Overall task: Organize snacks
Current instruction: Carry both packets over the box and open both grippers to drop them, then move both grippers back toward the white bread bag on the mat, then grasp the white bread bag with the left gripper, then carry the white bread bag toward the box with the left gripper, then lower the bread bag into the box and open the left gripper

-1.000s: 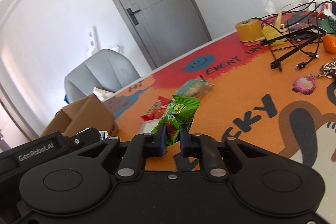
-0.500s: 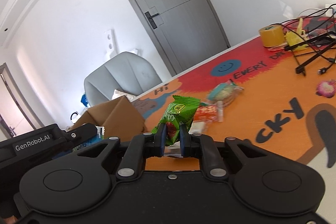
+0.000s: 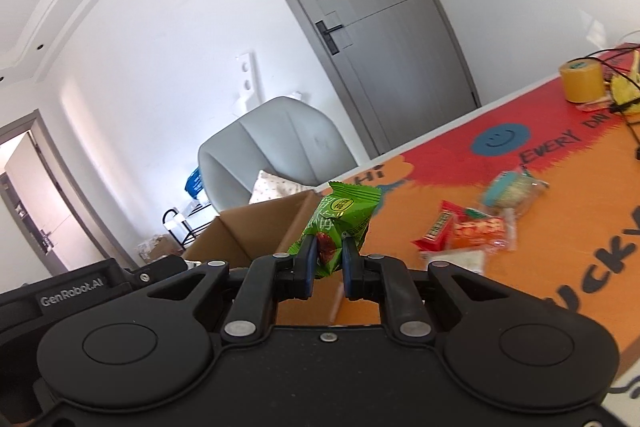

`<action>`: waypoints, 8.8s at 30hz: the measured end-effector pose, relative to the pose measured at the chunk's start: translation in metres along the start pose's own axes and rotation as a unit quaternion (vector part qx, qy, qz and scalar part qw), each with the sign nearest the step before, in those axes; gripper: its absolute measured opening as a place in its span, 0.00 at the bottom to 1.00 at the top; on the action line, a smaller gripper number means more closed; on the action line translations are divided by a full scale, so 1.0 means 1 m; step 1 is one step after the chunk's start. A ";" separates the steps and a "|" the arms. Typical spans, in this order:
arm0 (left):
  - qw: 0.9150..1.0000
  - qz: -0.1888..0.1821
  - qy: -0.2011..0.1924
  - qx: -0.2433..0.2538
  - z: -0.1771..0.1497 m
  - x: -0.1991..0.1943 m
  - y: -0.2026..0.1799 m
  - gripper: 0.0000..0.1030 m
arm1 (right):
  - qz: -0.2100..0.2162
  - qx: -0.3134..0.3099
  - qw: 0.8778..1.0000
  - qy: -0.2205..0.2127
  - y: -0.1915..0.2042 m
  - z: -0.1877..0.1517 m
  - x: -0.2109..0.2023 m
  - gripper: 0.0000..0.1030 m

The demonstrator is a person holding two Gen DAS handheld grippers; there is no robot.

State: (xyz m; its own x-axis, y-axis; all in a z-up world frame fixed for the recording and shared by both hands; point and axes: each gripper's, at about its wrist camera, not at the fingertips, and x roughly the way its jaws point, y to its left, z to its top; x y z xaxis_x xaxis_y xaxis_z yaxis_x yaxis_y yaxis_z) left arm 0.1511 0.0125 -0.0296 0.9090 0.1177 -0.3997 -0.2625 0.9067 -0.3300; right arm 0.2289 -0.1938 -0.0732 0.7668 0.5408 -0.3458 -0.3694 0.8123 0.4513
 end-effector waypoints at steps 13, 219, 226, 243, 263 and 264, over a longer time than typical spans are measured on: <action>1.000 0.003 0.019 -0.021 0.029 0.032 0.016 0.33 | 0.014 -0.028 0.999 0.013 0.035 0.020 0.029 0.14; 0.998 0.049 0.025 -0.008 0.039 0.053 0.003 0.44 | 0.036 -0.008 0.998 0.046 0.025 0.056 0.054 0.06; 0.997 0.065 0.021 -0.022 0.046 0.049 0.027 0.44 | 0.051 -0.017 0.997 0.058 0.047 0.050 0.066 0.06; 0.996 0.073 0.027 -0.043 0.055 0.052 0.054 0.44 | 0.040 -0.036 0.997 0.063 0.072 0.050 0.081 0.29; 0.998 0.043 0.030 -0.018 0.043 0.042 0.028 0.56 | 0.003 -0.018 0.998 0.052 0.040 0.046 0.056 0.58; 0.998 0.043 0.030 -0.017 0.041 0.042 0.025 0.59 | 0.001 -0.016 0.998 0.054 0.036 0.046 0.054 0.58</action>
State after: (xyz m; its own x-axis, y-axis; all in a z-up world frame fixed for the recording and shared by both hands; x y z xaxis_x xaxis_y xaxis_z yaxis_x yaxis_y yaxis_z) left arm 0.1963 0.0565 -0.0191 0.8619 0.1691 -0.4781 -0.3502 0.8804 -0.3199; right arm 0.2817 -0.1456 -0.0378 0.7060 0.5607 -0.4327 -0.3877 0.8172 0.4263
